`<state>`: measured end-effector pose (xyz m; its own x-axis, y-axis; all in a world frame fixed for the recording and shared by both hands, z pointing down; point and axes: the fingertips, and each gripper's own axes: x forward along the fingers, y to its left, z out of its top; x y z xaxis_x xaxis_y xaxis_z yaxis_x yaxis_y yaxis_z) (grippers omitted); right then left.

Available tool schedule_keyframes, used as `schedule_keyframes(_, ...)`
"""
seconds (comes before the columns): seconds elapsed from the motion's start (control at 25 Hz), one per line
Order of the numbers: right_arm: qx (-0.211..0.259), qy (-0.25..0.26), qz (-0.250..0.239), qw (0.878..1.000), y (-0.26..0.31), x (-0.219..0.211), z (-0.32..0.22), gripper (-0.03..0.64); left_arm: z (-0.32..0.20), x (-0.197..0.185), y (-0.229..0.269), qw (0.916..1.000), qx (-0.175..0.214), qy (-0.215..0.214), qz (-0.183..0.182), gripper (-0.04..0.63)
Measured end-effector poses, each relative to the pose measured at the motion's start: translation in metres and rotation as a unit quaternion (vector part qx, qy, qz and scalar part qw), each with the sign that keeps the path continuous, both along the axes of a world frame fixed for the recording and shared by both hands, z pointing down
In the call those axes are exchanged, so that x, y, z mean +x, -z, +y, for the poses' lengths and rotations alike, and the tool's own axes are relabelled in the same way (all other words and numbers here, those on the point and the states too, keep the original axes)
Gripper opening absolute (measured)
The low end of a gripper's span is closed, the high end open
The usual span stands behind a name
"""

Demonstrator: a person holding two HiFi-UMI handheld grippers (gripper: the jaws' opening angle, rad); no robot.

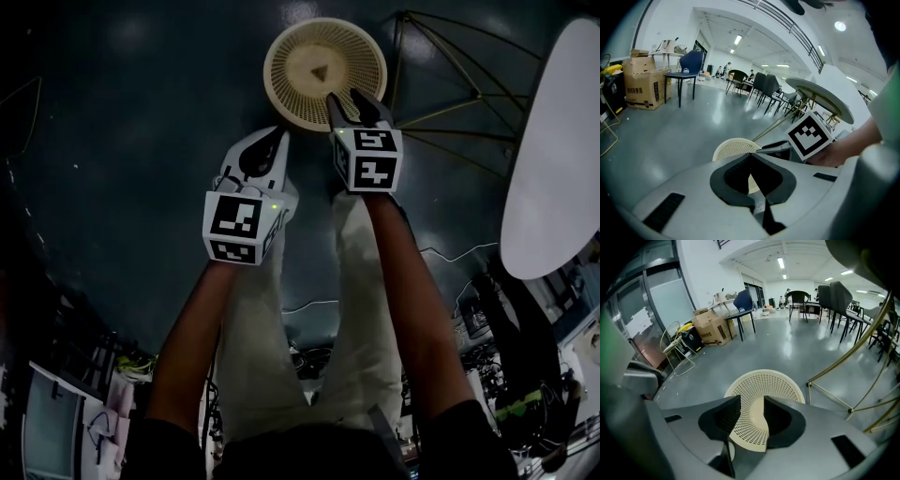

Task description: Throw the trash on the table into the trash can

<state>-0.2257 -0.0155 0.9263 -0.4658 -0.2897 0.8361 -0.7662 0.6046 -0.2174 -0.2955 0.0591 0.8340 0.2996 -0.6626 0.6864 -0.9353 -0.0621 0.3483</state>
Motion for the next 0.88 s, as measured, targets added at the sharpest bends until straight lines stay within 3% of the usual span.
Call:
schedule_keyframes(0.2, 0.007, 0.006, 0.000, 1.000, 0.012, 0.005, 0.001, 0.156, -0.004, 0.006, 0.008, 1.0000, 0.002, -0.002, 0.000, 0.008)
schedule_keyframes(0.36, 0.024, 0.010, 0.006, 1.000, 0.027, 0.013, -0.009, 0.064, -0.015, 0.019, 0.017, 0.9999, 0.006, -0.007, 0.003, 0.008)
schedule_keyframes(0.56, 0.029, 0.014, -0.012, 0.999, 0.057, 0.009, -0.012, 0.031, -0.023, 0.022, 0.038, 0.9998, 0.010, -0.017, 0.006, 0.008)
schedule_keyframes(0.88, 0.034, 0.021, -0.041, 0.998, 0.132, 0.005, -0.014, 0.020, -0.042, 0.008, 0.100, 0.9989, 0.035, -0.008, -0.031, 0.008)
